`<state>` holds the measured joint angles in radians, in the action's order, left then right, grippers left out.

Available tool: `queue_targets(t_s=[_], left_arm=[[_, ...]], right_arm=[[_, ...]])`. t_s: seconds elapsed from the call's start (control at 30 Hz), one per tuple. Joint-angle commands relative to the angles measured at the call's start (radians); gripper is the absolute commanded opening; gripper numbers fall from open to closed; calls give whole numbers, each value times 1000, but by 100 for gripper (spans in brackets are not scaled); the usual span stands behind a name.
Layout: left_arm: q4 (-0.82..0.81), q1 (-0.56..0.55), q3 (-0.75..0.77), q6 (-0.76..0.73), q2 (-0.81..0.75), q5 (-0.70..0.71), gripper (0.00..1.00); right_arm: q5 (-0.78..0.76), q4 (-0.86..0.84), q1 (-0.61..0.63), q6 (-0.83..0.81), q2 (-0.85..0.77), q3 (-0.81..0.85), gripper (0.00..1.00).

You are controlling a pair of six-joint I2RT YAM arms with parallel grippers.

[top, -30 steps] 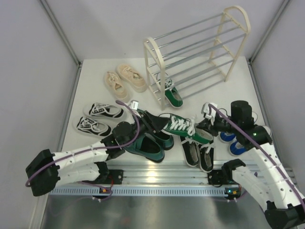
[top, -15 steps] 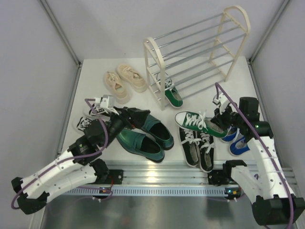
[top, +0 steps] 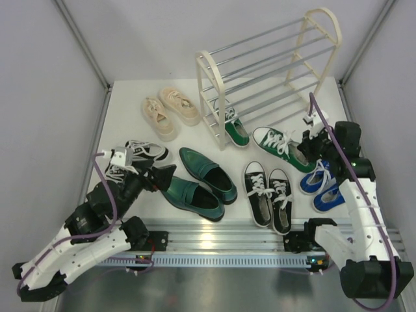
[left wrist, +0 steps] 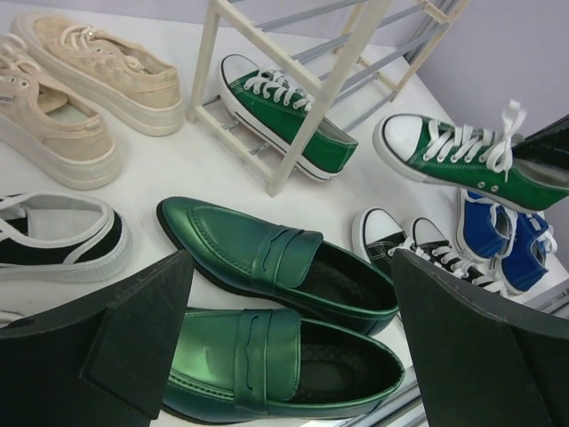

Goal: Place and organize the shoes onto the shoe shelf
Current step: Place the shoe at the shoe shelf.

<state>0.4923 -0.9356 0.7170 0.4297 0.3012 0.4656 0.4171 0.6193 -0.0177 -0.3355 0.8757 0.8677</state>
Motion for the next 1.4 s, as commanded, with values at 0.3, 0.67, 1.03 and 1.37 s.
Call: queue_targets(t_s=[0.3,0.67,1.03,1.37], left_arm=[[54,3,-57,-25,-19,-2,98],[52,3,-71,-31,-57,-1,98],[54,3,-80,-34,-74,24,98],[54,3,-82,-34,-74,10,98]], right_arm=[[-103,-317,1,188,86,68,0],[-228,-651,136,371,336,74,0],[-512,-938,297,463,528,71,0],[-521,-1039,328,523,643,108,0]])
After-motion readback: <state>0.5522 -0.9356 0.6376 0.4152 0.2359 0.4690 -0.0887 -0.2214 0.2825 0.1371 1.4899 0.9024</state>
